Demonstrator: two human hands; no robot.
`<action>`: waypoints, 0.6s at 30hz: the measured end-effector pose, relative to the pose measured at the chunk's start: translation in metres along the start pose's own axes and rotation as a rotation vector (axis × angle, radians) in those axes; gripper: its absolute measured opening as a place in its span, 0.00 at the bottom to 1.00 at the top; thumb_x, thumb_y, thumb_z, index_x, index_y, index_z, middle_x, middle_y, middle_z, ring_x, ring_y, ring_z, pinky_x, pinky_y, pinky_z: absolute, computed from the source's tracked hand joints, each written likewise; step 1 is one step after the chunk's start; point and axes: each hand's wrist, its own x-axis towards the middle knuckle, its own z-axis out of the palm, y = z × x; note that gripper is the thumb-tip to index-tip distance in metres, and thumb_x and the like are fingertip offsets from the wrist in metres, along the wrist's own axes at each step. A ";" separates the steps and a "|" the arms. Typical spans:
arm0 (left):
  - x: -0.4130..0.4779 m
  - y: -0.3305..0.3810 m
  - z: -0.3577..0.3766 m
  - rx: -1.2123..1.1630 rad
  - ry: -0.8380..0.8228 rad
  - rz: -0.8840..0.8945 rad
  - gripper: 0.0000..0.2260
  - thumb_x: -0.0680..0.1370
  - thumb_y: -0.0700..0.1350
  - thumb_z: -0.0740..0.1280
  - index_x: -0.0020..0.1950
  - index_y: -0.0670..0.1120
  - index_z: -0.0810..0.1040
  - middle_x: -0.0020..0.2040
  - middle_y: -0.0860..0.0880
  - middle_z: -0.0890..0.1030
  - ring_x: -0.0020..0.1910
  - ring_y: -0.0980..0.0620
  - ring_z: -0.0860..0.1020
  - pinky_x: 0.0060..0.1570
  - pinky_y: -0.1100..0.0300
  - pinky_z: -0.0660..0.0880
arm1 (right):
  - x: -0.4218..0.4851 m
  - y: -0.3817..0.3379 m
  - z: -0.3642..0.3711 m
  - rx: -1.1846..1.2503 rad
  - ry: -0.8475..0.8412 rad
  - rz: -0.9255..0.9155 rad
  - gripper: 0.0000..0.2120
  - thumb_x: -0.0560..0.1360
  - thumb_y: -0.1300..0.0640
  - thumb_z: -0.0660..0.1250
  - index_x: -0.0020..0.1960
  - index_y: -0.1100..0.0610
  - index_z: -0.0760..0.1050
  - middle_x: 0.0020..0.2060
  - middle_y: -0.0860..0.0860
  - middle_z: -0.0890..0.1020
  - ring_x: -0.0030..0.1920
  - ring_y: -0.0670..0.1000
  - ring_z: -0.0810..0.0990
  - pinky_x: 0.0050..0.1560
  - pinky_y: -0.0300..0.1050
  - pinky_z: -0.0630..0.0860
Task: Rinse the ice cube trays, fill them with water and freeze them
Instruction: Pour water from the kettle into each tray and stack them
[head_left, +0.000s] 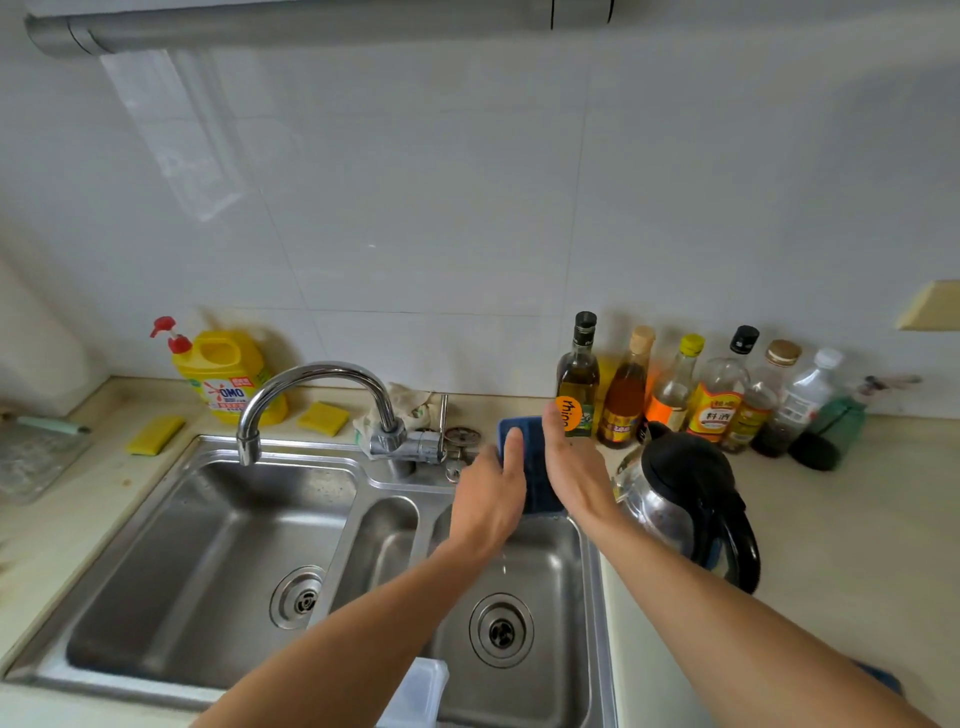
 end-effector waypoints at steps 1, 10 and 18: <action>0.002 -0.004 0.000 -0.002 0.004 0.007 0.29 0.79 0.69 0.49 0.51 0.47 0.77 0.50 0.43 0.83 0.49 0.42 0.82 0.49 0.42 0.82 | -0.001 -0.002 0.001 -0.033 -0.031 0.024 0.35 0.80 0.29 0.47 0.39 0.55 0.76 0.37 0.52 0.80 0.40 0.52 0.79 0.45 0.50 0.72; 0.024 -0.033 -0.015 0.136 0.043 0.140 0.22 0.83 0.63 0.50 0.40 0.51 0.71 0.39 0.50 0.79 0.40 0.46 0.79 0.39 0.51 0.71 | -0.026 0.007 0.017 0.165 -0.193 0.007 0.19 0.82 0.41 0.63 0.51 0.57 0.80 0.44 0.55 0.85 0.44 0.51 0.85 0.33 0.43 0.80; 0.034 -0.052 -0.031 0.269 0.025 0.362 0.23 0.81 0.63 0.45 0.49 0.48 0.70 0.39 0.49 0.79 0.36 0.46 0.78 0.37 0.53 0.73 | -0.033 0.024 0.013 0.227 -0.419 0.009 0.14 0.80 0.61 0.68 0.65 0.56 0.77 0.55 0.53 0.86 0.54 0.50 0.85 0.48 0.40 0.80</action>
